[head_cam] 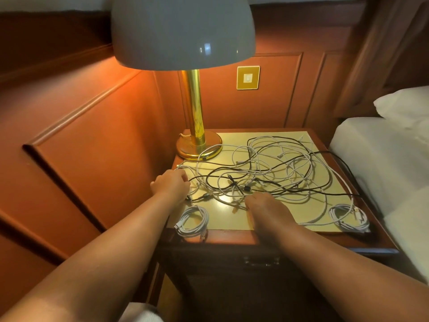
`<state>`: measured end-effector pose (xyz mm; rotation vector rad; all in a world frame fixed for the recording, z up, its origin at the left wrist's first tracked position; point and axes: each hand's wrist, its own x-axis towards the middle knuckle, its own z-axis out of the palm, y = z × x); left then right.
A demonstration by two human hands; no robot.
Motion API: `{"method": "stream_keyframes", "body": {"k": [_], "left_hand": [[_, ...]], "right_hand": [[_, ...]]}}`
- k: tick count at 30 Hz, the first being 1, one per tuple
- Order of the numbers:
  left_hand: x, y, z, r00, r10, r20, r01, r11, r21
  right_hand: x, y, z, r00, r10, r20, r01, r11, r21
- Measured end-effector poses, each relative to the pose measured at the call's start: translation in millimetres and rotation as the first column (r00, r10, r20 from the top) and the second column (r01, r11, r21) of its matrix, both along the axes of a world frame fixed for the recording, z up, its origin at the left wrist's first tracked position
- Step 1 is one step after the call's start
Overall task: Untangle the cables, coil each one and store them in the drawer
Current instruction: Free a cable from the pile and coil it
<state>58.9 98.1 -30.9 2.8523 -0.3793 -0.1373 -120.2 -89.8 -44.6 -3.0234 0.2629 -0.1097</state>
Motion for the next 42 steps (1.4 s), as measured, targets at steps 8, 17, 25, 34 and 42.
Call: {"method": "stream_keyframes", "body": {"k": [8,17,25,34,42], "left_hand": [[8.6,-21.1,3.8,0.998,-0.041,0.055,0.045,0.997,-0.069],[4.8,-32.0,13.5,0.957,-0.092,0.276,0.109,0.993,-0.048],[-3.5,-35.2,34.5,0.941,-0.148,0.304,0.245,0.918,-0.311],[-19.7,-48.5,48.7,0.922,-0.308,0.236,0.380,0.840,-0.387],[-20.9,-50.5,46.5,0.767,-0.498,0.406,0.625,0.724,-0.293]], "right_hand": [[34.4,-15.8,-3.1,0.998,0.002,0.056,0.000,1.000,-0.030],[40.0,-22.7,-5.5,0.996,-0.007,0.087,0.001,0.997,0.075],[13.4,-25.1,4.3,0.995,0.015,0.097,-0.026,0.993,0.116],[5.2,-17.2,21.1,0.966,-0.116,0.230,0.016,0.918,0.396],[32.4,-6.3,56.7,0.930,-0.288,0.230,0.025,0.671,0.741]]}}
